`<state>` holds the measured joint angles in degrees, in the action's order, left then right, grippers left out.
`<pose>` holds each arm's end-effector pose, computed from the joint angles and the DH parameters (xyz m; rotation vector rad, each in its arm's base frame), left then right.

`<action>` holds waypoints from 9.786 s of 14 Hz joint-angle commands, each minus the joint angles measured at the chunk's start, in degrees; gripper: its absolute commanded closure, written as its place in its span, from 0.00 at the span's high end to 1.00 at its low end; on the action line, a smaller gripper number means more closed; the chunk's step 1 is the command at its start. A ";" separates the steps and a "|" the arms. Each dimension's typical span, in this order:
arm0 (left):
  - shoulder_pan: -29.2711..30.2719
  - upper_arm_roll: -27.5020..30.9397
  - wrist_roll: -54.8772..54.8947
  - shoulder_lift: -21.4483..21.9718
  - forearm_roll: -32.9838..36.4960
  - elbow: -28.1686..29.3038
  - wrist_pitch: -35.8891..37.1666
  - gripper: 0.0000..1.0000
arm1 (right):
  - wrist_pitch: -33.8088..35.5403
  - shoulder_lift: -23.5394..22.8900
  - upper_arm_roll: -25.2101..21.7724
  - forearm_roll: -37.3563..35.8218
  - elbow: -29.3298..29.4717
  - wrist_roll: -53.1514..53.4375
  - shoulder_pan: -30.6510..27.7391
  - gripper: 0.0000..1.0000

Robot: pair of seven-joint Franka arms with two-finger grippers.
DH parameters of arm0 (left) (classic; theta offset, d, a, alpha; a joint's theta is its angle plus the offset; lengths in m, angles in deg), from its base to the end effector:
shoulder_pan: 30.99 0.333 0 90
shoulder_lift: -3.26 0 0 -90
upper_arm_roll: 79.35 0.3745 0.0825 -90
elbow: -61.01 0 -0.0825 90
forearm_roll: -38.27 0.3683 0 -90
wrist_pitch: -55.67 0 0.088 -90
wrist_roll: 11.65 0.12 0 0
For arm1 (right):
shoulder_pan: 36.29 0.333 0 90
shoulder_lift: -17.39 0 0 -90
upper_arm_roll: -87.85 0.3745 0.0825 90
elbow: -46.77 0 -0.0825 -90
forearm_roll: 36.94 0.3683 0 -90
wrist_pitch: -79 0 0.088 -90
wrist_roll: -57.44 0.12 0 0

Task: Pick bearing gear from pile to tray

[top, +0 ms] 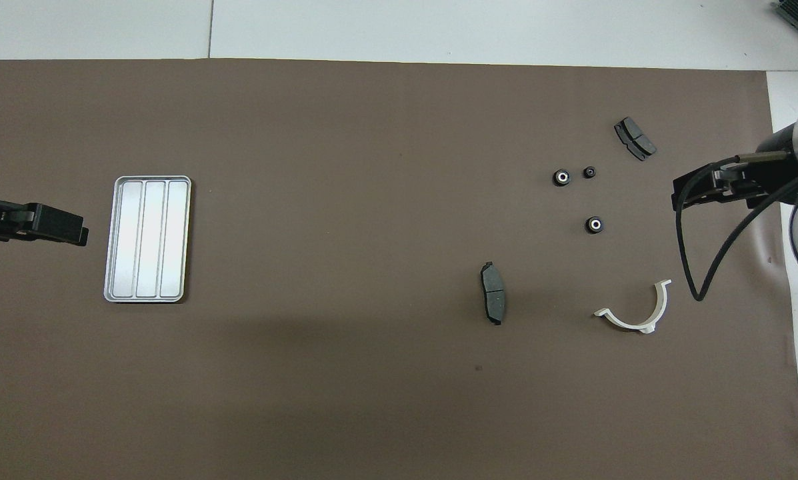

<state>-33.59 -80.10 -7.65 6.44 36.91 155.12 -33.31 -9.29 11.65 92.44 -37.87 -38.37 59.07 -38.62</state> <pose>0.5140 -0.0332 0.6651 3.1115 -0.1998 -0.0529 0.5712 0.0178 0.6505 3.1310 0.0167 -0.0698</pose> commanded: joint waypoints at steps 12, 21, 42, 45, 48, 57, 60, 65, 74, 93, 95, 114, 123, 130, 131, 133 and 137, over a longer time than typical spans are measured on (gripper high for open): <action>0.75 -0.30 0.13 0.42 -0.39 0.46 0.73 1.00 | -12.14 2.32 0.24 0.93 -12.13 -3.12 -1.02 1.00; 0.75 -0.30 0.05 0.42 -0.39 0.38 0.65 1.00 | -36.49 -14.45 0.24 0.93 -15.14 -6.64 -1.63 1.00; 0.75 -0.30 0.05 0.42 -0.39 0.38 0.73 1.00 | -53.12 -25.01 0.15 -0.30 -14.09 -9.45 -0.93 0.56; 0.75 -0.30 0.13 0.42 -0.39 0.38 0.73 1.00 | -53.30 -25.02 0.15 -0.30 -14.09 -9.45 -0.93 0.49; 0.75 -0.30 0.13 0.42 -0.39 0.38 0.65 1.00 | -53.39 -25.02 0.15 -0.30 -14.09 -9.36 -0.93 0.42; 0.75 -0.30 0.05 0.42 -0.39 0.38 0.73 1.00 | -53.48 -25.02 0.15 -0.30 -14.17 -9.36 -0.84 0.25; 0.75 -0.30 0.13 0.42 -0.39 0.38 0.65 1.00 | -54.18 -25.02 0.15 -0.30 -14.35 -9.36 -0.93 0.19; 0.75 -0.30 0.13 0.42 -0.39 0.38 0.73 1.00 | -54.18 -25.02 0.15 -0.30 -14.35 -9.28 -0.93 0.07; 0.75 -0.30 0.13 0.42 -0.39 0.38 0.73 1.00 | -47.00 -24.93 0.15 -0.38 -9.62 -9.01 -0.23 0.00; 0.75 -0.30 0.04 0.42 -0.39 0.38 0.73 1.00 | -29.06 -31.59 0.07 -7.06 11.28 31.14 28.95 0.00; 0.75 -0.30 0.13 0.42 -0.39 0.38 0.73 1.00 | -27.12 -35.37 -0.11 -7.15 17.35 34.73 31.93 0.00; 1.19 -0.30 -0.04 1.39 -0.39 3.28 -3.48 1.00 | -37.14 -37.32 1.47 -6.80 15.88 46.27 42.67 0.26; 0.93 -0.39 -3.36 3.67 -0.39 10.10 -11.37 1.00 | -34.42 -36.97 1.30 -6.09 16.24 44.09 39.61 0.58; -5.64 -0.83 -20.66 1.75 -0.39 19.00 -27.10 1.00 | -30.89 -37.15 1.03 -7.15 16.41 26.87 28.19 0.57; -8.36 -0.83 -24.96 -0.17 -0.39 19.62 -30.26 1.00 | -30.89 -37.15 1.03 -7.59 16.41 24.93 25.99 0.58; -13.29 -0.74 -32.88 -4.04 -0.39 19.62 -34.93 1.00 | -30.89 -37.06 1.03 -8.73 16.41 20.10 21.51 0.58; -17.96 -0.74 -39.40 -6.96 -0.13 21.20 -40.29 1.00 | -30.54 -36.88 0.94 -10.40 15.01 12.80 13.33 0.57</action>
<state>-49.71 -81.89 -44.03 -0.51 36.71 174.76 -70.38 -40.38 -26.07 92.41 -46.98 -21.64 74.73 -22.07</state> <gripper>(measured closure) 0.000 0.423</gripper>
